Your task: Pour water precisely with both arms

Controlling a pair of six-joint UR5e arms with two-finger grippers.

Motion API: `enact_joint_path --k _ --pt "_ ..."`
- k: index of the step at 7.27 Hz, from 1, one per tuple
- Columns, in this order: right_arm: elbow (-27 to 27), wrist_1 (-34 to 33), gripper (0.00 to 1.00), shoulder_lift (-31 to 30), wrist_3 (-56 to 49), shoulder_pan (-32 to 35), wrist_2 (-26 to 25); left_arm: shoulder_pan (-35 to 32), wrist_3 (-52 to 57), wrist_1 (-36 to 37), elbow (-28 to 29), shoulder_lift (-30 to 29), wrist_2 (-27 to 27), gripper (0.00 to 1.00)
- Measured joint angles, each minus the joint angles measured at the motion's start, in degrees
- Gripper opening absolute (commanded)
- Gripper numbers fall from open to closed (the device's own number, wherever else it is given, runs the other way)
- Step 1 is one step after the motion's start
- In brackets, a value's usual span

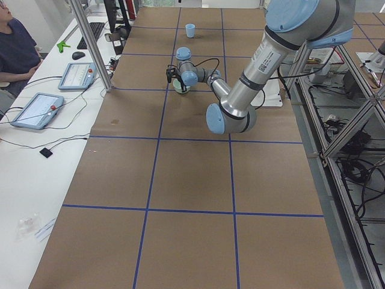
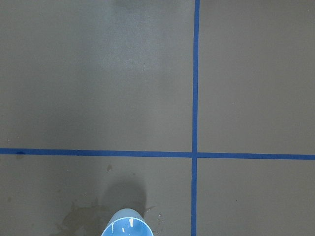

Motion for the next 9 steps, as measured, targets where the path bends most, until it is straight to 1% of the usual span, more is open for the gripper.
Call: enact_joint_path --k 1,3,4,5,6,8,9 --pt "0.0 -0.02 0.99 -0.01 0.0 0.3 0.0 -0.66 0.02 1.62 -2.16 0.15 -0.81 0.0" --pt "0.0 -1.11 0.99 0.06 -1.15 1.33 0.05 -3.81 1.89 7.31 -7.85 1.45 -4.17 0.0" --pt "0.04 -2.73 0.99 0.17 -3.01 1.9 0.06 -5.76 4.64 9.5 -11.28 4.13 -5.45 0.0" --pt "0.02 -4.35 0.99 0.34 -4.89 2.3 0.05 -8.05 8.36 10.54 -14.2 7.91 -6.6 0.0" --pt "-0.2 -5.37 0.99 0.29 -6.56 2.64 0.2 -11.36 13.15 10.9 -16.1 12.04 -9.05 0.0" --pt "-0.9 -5.64 0.99 -1.39 -9.96 3.21 1.03 -19.18 25.18 10.63 -17.66 20.93 -15.5 0.0" --pt "-1.01 -5.52 0.99 -2.91 -11.45 3.47 1.73 -22.6 31.4 10.43 -17.96 25.16 -17.45 0.0"
